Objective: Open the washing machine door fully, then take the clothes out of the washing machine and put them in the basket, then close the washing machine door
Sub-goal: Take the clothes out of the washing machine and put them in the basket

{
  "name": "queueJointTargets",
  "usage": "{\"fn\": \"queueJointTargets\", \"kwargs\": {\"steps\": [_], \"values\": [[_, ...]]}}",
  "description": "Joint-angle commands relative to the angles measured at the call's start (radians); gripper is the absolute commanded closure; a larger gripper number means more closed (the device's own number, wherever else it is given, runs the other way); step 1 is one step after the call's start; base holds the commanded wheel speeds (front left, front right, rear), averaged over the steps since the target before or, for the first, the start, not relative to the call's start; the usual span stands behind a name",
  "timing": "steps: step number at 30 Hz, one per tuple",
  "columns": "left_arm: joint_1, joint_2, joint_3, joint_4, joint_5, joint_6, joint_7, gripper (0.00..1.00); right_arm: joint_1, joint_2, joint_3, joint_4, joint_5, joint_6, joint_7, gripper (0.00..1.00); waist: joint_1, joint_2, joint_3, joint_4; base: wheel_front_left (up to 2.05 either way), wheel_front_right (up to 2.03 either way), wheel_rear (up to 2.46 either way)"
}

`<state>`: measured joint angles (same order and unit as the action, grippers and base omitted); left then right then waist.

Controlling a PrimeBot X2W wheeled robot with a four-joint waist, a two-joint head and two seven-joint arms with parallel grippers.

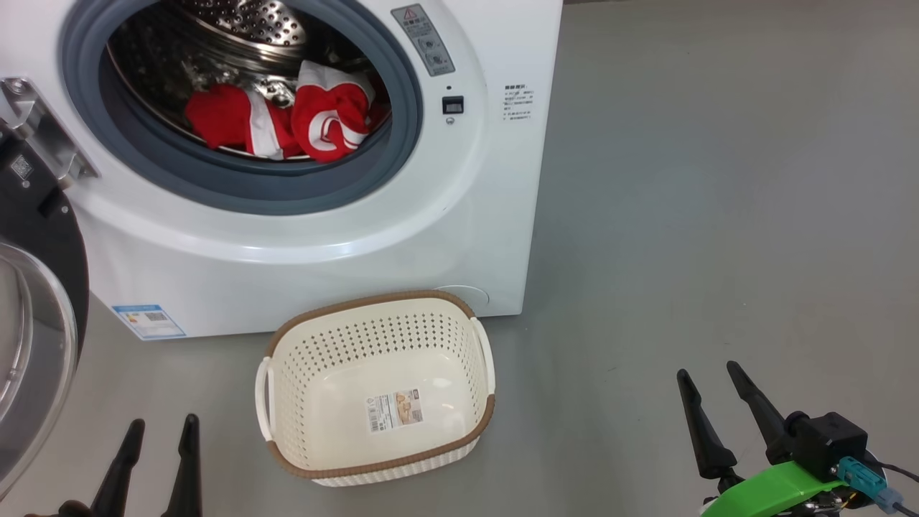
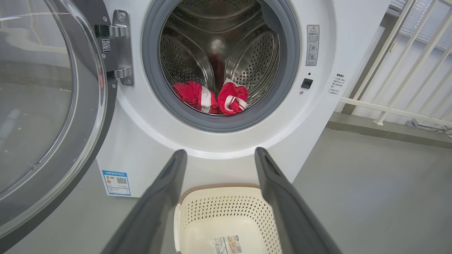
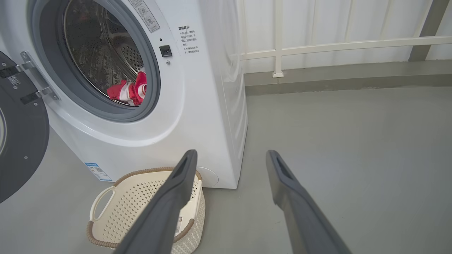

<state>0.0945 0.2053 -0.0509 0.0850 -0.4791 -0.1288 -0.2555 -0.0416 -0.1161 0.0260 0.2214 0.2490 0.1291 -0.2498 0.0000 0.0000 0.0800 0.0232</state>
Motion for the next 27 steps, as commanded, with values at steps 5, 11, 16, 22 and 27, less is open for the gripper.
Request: {"fn": "queueJointTargets", "kwargs": {"steps": [5, 11, 16, 22, 27], "values": [[-0.029, 0.018, 0.050, -0.032, 0.011, -0.002, -0.006, 0.00, -0.021, -0.005, 0.022, -0.029, -0.008, 0.002, -0.012, 0.00, 0.0000, 0.0000, 0.009, 0.005, 0.00, 0.00, 0.00], [-0.029, 0.014, 0.053, -0.036, 0.014, -0.002, -0.006, 0.00, -0.022, -0.004, 0.025, -0.027, -0.010, 0.002, -0.012, 0.00, 0.0000, 0.0000, 0.009, 0.007, 0.00, 0.00, 0.00], [-0.031, 0.016, 0.047, -0.036, 0.010, -0.002, -0.006, 0.00, -0.025, -0.003, 0.031, -0.025, -0.010, 0.002, -0.012, 0.00, 0.0000, 0.0000, 0.010, 0.006, 0.10, -0.10, 0.00], [-0.039, 0.019, 0.043, -0.036, 0.005, -0.002, -0.006, 0.00, -0.024, -0.004, 0.035, -0.028, -0.012, 0.002, -0.012, 0.00, 0.0000, 0.0000, 0.014, 0.008, 0.77, -0.78, 0.01], [-0.042, 0.020, 0.042, -0.036, 0.005, -0.002, -0.006, 0.00, -0.023, -0.003, 0.036, -0.027, -0.014, 0.002, -0.012, 0.00, 0.0000, 0.0000, 0.019, 0.010, 1.35, -1.38, 0.03]]}}
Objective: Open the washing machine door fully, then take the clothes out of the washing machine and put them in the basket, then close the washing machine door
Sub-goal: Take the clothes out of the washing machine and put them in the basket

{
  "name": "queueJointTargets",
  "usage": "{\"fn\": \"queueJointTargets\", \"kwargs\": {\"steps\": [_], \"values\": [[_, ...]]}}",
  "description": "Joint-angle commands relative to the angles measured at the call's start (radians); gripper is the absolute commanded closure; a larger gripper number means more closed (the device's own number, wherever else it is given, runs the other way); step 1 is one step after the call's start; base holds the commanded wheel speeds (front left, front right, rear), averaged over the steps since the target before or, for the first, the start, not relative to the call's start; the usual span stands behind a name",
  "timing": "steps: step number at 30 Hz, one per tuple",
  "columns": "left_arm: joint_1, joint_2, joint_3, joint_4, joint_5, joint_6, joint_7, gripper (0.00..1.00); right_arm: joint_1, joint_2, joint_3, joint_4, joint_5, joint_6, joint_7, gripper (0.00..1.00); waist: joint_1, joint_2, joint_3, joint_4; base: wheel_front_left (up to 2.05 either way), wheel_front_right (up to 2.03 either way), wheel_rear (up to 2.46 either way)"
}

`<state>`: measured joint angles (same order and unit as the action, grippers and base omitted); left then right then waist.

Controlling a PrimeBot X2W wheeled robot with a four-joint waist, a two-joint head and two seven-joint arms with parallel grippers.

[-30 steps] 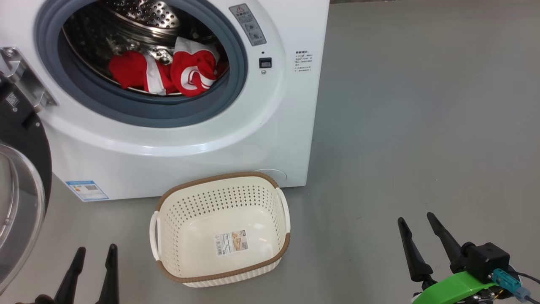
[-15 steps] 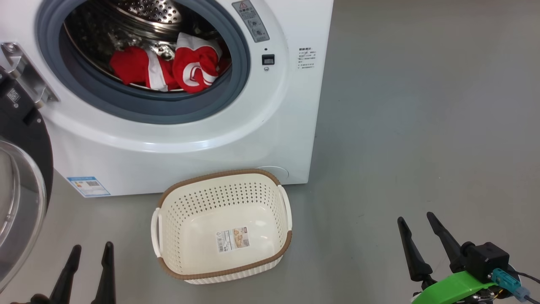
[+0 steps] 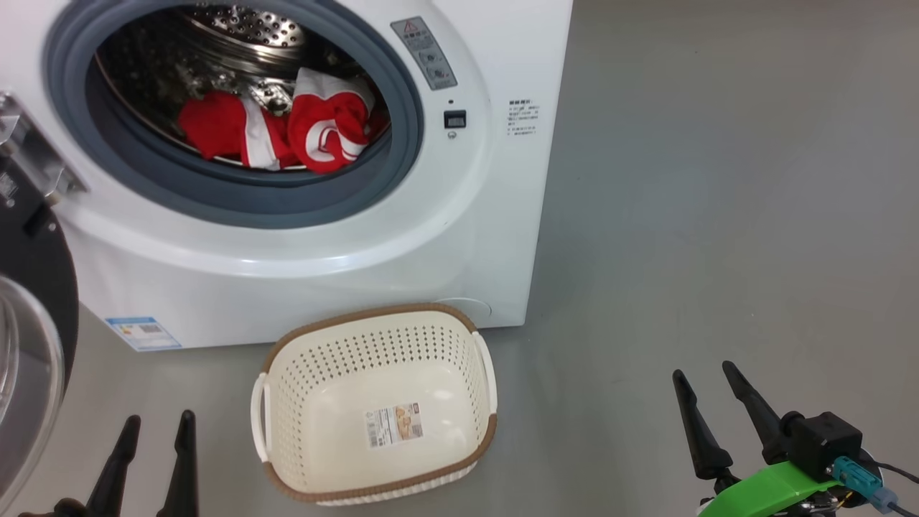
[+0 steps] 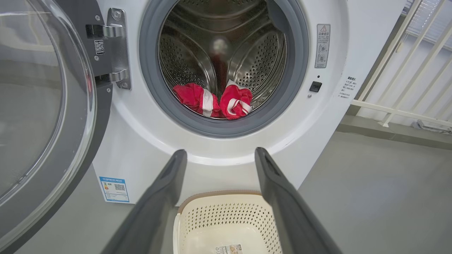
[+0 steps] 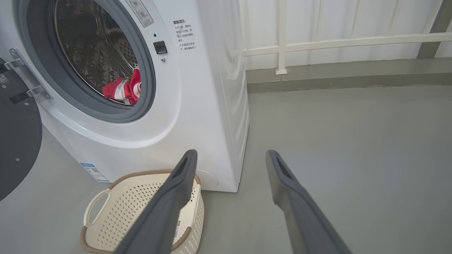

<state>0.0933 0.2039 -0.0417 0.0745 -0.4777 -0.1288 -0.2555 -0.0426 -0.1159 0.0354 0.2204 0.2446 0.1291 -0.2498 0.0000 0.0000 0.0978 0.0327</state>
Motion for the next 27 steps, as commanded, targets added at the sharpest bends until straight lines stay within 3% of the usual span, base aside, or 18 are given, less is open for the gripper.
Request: {"fn": "queueJointTargets", "kwargs": {"steps": [1, 10, 27], "values": [[-0.042, 0.022, 0.033, -0.026, 0.004, -0.002, -0.006, 0.00, -0.023, -0.003, 0.027, -0.027, -0.011, 0.002, -0.012, 0.00, 0.0000, 0.0000, 0.002, 0.000, 1.40, -1.43, 0.03], [-0.054, 0.017, 0.041, -0.021, 0.001, -0.002, -0.006, 0.00, -0.032, -0.001, 0.033, -0.028, -0.013, 0.002, -0.012, 0.00, 0.0000, 0.0000, 0.017, 0.004, 0.94, -0.94, 0.00], [-0.075, 0.002, 0.051, 0.016, -0.014, -0.002, -0.006, 0.00, -0.047, 0.007, 0.038, -0.025, -0.016, 0.002, -0.012, 0.00, 0.0000, 0.0000, 0.036, 0.009, 0.02, -0.02, 0.00]]}}
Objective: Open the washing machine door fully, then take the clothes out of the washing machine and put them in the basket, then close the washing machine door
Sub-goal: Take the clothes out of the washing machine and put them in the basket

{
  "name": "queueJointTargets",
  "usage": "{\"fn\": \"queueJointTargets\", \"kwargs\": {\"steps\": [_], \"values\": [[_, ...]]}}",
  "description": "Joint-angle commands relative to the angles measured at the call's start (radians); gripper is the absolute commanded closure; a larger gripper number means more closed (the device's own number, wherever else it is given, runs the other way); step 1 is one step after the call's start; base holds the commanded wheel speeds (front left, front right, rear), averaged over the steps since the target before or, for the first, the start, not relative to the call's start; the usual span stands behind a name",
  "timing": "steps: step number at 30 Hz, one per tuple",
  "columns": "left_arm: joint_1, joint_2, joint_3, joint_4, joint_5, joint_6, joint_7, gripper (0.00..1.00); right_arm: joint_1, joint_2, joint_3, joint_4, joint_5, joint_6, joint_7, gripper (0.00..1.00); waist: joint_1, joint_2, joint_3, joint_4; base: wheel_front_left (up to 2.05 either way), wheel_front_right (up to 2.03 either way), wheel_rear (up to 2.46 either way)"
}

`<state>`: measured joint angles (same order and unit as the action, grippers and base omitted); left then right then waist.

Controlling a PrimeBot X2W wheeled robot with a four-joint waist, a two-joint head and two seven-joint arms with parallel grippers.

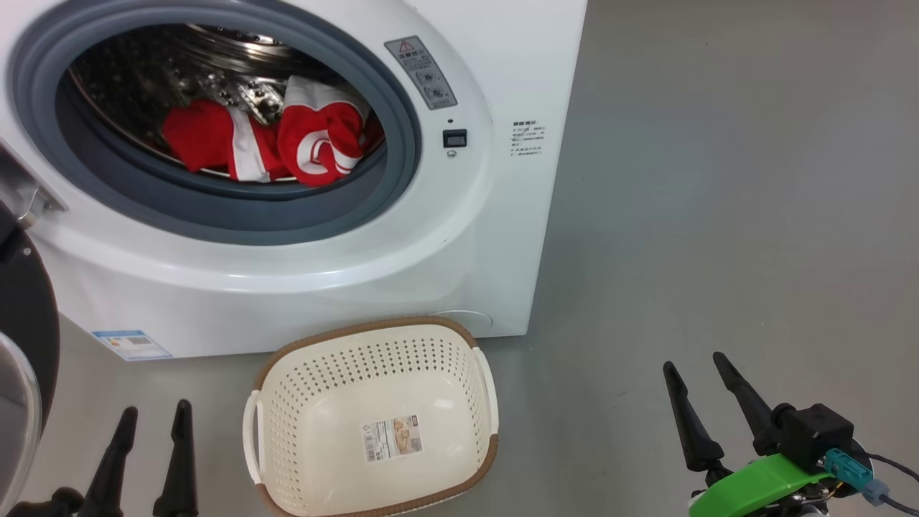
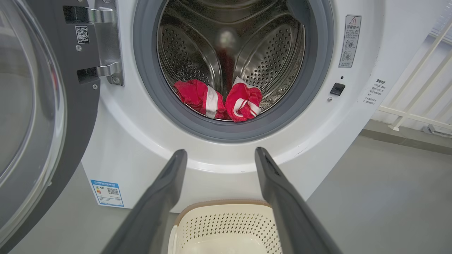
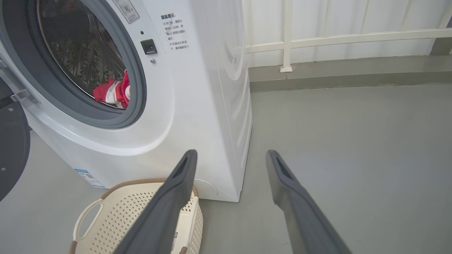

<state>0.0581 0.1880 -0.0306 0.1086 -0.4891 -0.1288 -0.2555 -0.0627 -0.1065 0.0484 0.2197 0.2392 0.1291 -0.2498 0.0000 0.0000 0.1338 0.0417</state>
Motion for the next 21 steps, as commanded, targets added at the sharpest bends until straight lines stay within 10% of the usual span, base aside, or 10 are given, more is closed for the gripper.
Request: {"fn": "queueJointTargets", "kwargs": {"steps": [1, 21], "values": [[-0.042, 0.018, 0.037, -0.016, -0.005, -0.002, -0.006, 0.00, -0.028, -0.002, 0.024, -0.025, -0.011, 0.002, -0.012, 0.00, 0.0000, 0.0000, 0.002, 0.001, 0.00, 0.00, 0.00], [-0.630, 0.113, -0.226, 0.337, -0.096, -0.002, 0.004, 0.00, -0.143, 0.046, 0.054, -0.042, -0.037, 0.002, -0.012, 0.00, 0.0000, 0.0000, 0.210, -0.053, 0.00, 0.00, 0.00]]}}
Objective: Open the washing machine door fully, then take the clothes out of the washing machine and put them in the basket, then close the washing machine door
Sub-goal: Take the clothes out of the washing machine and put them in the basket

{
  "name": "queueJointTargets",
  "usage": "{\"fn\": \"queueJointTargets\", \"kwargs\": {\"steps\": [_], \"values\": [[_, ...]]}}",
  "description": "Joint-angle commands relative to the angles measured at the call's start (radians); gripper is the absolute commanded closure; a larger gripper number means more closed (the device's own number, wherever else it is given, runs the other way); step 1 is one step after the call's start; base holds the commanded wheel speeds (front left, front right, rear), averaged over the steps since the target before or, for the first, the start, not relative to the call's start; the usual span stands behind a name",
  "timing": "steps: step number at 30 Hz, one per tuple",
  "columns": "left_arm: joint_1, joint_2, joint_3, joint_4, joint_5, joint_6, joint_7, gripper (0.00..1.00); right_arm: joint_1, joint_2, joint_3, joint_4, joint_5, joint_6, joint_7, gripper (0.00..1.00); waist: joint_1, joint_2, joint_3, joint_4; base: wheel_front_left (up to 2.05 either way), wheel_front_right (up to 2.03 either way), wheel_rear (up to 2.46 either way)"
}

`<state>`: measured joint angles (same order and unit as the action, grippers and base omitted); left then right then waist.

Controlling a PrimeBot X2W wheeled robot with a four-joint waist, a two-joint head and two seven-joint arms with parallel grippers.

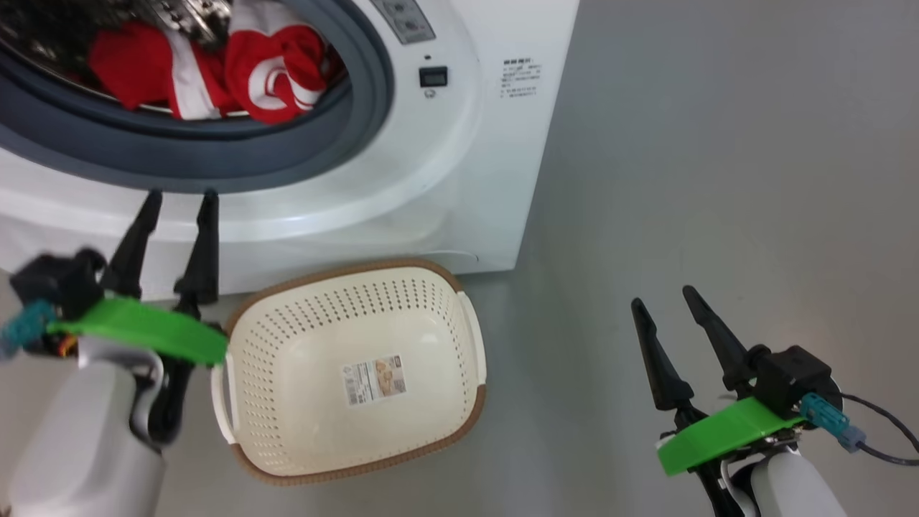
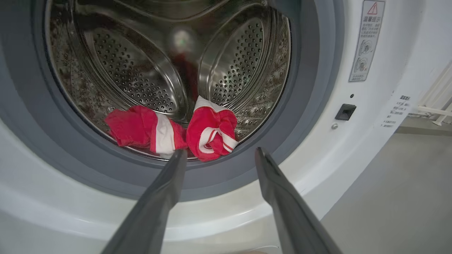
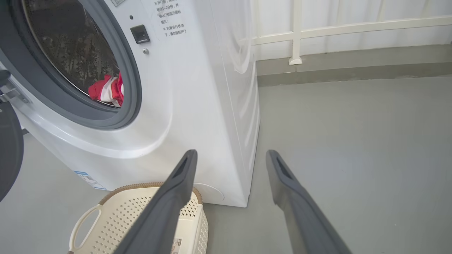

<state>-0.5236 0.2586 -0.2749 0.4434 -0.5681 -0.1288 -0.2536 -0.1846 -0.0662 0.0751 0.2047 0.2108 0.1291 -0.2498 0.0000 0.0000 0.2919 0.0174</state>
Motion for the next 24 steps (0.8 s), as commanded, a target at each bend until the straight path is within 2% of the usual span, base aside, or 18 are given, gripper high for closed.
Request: {"fn": "queueJointTargets", "kwargs": {"steps": [1, 7, 13, 24], "values": [[-0.088, 0.047, 0.002, 0.030, -0.039, -0.002, 0.006, 0.00, -0.028, 0.008, 0.029, -0.028, -0.009, 0.002, -0.012, 0.00, 0.0000, 0.0000, 0.064, -0.035, 0.00, 0.00, 0.00], [-0.288, 0.096, -0.084, 0.205, -0.094, -0.002, 0.048, 0.00, -0.066, 0.015, 0.040, -0.037, -0.007, 0.002, -0.012, 0.00, 0.0000, 0.0000, 0.127, -0.076, 0.00, 0.00, 0.00], [-0.446, 0.113, -0.175, 0.353, -0.135, -0.002, 0.085, 0.00, -0.091, 0.016, 0.059, -0.048, 0.028, 0.002, -0.012, 0.00, 0.0000, 0.0000, 0.176, -0.105, 0.00, 0.00, 0.00], [-0.622, 0.157, -0.289, 0.506, -0.221, -0.002, 0.102, 0.00, -0.148, 0.016, 0.119, -0.059, 0.057, 0.002, -0.012, 0.00, 0.0000, 0.0000, 0.259, -0.160, 0.00, 0.00, 0.00]]}}
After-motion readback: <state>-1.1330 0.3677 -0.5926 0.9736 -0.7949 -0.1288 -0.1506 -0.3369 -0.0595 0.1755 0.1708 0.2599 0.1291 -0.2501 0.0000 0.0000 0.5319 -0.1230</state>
